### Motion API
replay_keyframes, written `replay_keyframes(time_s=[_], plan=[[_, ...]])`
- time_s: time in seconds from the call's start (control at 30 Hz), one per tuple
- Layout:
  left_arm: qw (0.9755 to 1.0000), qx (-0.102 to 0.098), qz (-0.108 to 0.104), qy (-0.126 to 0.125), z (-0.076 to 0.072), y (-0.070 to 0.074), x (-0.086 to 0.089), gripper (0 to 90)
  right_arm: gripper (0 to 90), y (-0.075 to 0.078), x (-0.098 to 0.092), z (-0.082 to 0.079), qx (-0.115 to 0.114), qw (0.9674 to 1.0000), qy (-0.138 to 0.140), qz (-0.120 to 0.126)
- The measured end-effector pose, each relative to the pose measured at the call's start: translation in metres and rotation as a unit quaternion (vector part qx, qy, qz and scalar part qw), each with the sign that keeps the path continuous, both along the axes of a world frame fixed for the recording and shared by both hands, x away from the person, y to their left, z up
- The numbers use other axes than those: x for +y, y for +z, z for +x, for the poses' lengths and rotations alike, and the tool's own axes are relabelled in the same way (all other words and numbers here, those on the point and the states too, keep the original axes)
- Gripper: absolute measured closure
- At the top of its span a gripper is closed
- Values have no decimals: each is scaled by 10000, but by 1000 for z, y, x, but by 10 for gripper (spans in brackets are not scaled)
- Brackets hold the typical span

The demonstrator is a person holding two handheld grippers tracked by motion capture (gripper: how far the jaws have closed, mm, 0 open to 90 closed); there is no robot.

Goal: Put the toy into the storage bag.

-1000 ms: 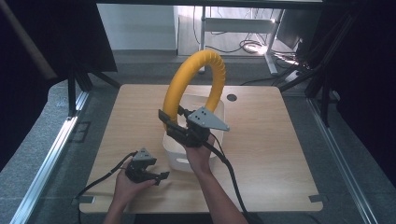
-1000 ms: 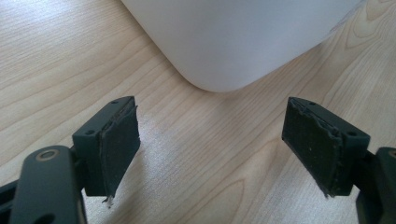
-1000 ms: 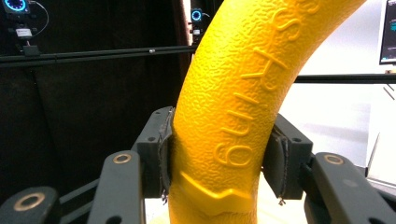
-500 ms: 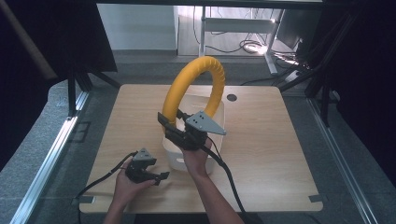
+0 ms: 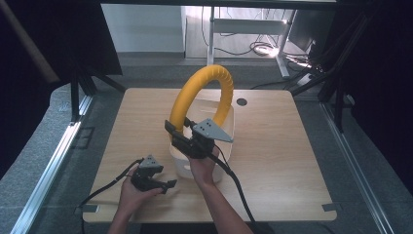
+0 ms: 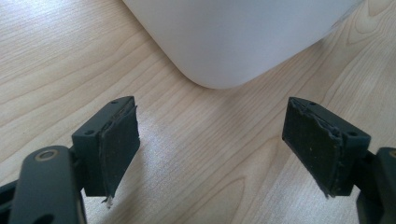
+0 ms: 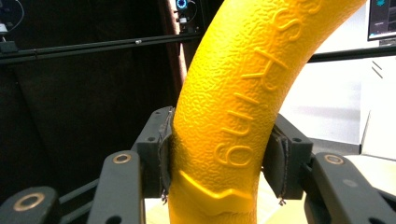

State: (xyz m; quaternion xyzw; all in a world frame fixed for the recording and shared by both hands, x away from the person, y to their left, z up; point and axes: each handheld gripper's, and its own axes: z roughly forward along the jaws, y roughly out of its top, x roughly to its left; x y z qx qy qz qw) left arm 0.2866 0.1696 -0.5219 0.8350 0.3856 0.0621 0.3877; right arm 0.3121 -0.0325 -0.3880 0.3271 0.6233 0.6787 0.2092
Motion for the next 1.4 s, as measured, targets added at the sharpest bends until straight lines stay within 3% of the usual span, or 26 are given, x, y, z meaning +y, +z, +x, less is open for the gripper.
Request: replay_keyframes(time_s=[0.63, 0.67, 0.83, 0.9, 1.07, 1.3, 1.4], plan=[[10000, 37, 45, -37, 0, 0, 0, 188, 492, -16, 2, -3, 221, 9997, 15, -64], [10000, 37, 51, -45, 0, 0, 0, 188, 490, -16, 0, -3, 424, 9991, 62, 20], [10000, 43, 56, -39, 0, -1, 0, 187, 473, -21, 0, 0, 765, 9969, 22, -155], [10000, 39, 49, -35, 0, 0, 0, 188, 461, -24, 1, 0, 802, 9962, -43, -323], [10000, 40, 54, -32, 0, 0, 0, 188, 450, -23, 0, 1, 826, 9958, -51, -389], [10000, 35, 56, -29, 0, 0, 0, 187, 385, -21, -3, 0, 819, 9959, -72, -364], [10000, 47, 57, -34, 0, -1, 0, 188, 347, -19, -12, -1, 809, 9965, -42, -213]])
